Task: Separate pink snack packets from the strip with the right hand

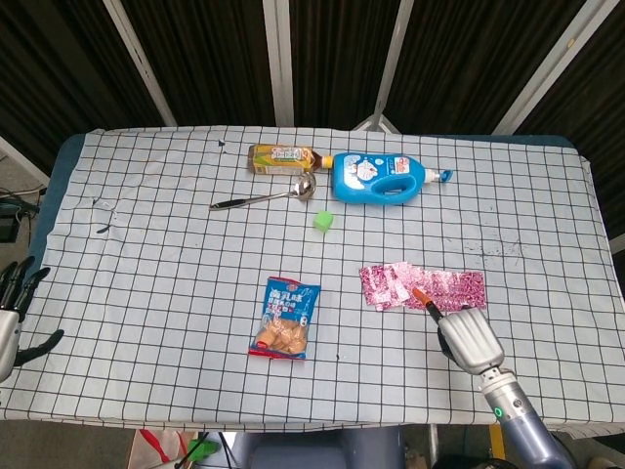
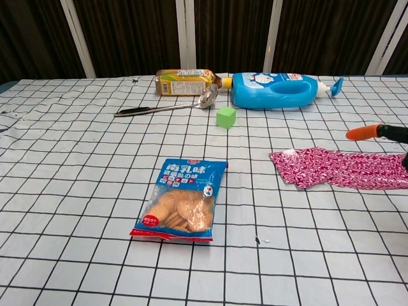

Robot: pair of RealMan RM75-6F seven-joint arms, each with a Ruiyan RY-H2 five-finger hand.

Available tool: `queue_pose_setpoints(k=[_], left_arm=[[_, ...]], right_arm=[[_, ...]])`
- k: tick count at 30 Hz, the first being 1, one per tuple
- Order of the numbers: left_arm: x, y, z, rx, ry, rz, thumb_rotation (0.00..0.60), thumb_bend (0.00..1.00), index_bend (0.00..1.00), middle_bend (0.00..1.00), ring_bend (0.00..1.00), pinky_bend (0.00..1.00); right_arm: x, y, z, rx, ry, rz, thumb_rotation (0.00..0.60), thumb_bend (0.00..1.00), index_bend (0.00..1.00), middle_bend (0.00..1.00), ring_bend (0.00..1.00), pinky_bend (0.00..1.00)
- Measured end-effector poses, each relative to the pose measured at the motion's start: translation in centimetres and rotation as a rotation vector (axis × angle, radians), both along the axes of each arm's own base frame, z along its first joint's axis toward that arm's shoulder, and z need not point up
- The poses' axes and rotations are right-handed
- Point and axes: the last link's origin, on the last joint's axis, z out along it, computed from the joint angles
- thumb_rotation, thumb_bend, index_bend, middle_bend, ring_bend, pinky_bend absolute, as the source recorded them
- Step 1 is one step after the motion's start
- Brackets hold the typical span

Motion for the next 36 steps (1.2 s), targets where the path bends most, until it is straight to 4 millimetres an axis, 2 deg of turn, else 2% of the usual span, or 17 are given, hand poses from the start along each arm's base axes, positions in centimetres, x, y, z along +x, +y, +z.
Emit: queue_pose_setpoints(k=[9,17,24,36], left_arm=[[-0.3,0.4,-0.2,-0.003,0.005,0.020,0.600,0.27,0.13,0.02,0.00,0.11],[-0.5,0.6,0.0,0.005,0.002,0.034,0.600,0.27,0.13,0.02,0.00,0.11],[-0.5,0.6,0.0,0.005,0.004,0.038,0.600,0.27,0.13,0.02,0.00,0.11],[-0.5,0.6,-0.1,0.004,0.006,0.040,0.600,0.27,0.13,0.02,0.00,0.11]], right_arm=[[3.3,-2.4,-4.3,0.073,0.035,0.005,0.600,0.83,0.14,0.83,0.82,0.60],[4.2,-3.7,-7.1,0.111,0.062,-0.027,0.600,0.83,0.14,0.83,0.82,0.60],[4.2,-4.5,-8.3,0.122,0.081,-0.060,0.600,0.83,0.14,0.83,0.82,0.60],[3.9,-4.8,-8.7,0.122,0.083,-0.087,0.600,0.83,0.14,0.83,0.82,0.60]])
